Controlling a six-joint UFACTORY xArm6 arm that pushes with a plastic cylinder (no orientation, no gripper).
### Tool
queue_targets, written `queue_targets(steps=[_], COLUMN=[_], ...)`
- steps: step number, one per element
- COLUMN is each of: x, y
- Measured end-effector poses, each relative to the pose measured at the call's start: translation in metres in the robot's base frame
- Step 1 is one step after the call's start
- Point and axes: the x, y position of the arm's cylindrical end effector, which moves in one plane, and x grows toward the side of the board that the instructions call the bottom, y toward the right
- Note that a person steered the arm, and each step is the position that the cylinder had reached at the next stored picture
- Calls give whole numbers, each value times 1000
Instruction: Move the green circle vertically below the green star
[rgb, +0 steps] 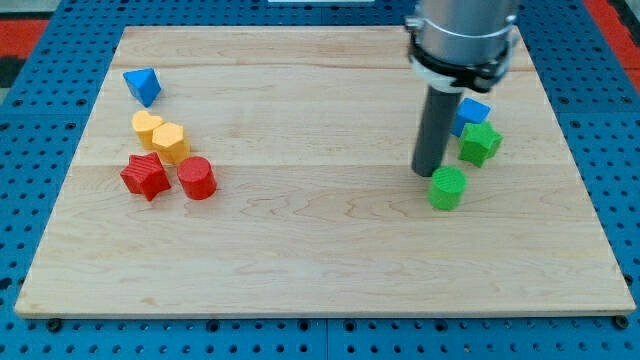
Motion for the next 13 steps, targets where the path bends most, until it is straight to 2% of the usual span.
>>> queue_targets(steps=[1, 4, 5, 6, 7, 8, 9, 11, 12, 13], x=[11, 59, 59, 62, 65, 68, 47, 38, 37, 72], y=[28, 39, 4, 1, 44, 47, 38, -92, -130, -143])
